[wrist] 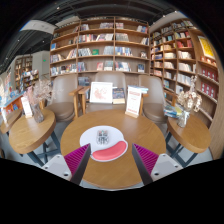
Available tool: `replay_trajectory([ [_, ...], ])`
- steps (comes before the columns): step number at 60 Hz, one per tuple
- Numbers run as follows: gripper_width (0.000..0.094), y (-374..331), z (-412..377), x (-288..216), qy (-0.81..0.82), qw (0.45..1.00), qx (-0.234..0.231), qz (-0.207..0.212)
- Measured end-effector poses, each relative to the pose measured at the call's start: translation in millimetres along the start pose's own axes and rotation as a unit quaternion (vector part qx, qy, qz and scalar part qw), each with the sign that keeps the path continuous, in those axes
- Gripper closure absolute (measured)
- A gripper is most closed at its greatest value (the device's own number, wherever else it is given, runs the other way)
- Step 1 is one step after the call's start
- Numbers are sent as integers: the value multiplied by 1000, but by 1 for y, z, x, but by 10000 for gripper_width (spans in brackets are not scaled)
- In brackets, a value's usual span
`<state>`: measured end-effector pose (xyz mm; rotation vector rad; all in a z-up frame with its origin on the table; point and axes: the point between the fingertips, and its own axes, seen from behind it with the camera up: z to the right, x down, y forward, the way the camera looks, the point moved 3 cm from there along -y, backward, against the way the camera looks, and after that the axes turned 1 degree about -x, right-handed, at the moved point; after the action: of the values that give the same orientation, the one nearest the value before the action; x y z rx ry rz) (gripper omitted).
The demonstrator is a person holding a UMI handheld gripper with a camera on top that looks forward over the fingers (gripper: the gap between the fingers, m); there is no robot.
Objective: Arrange mouse
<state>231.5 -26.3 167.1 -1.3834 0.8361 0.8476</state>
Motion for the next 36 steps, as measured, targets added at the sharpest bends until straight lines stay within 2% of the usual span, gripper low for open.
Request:
replay_trajectory([
  [18,83,-121,29,25,-16,999,19,29],
  [36,82,-148,23,46,1,1000,-3,19],
])
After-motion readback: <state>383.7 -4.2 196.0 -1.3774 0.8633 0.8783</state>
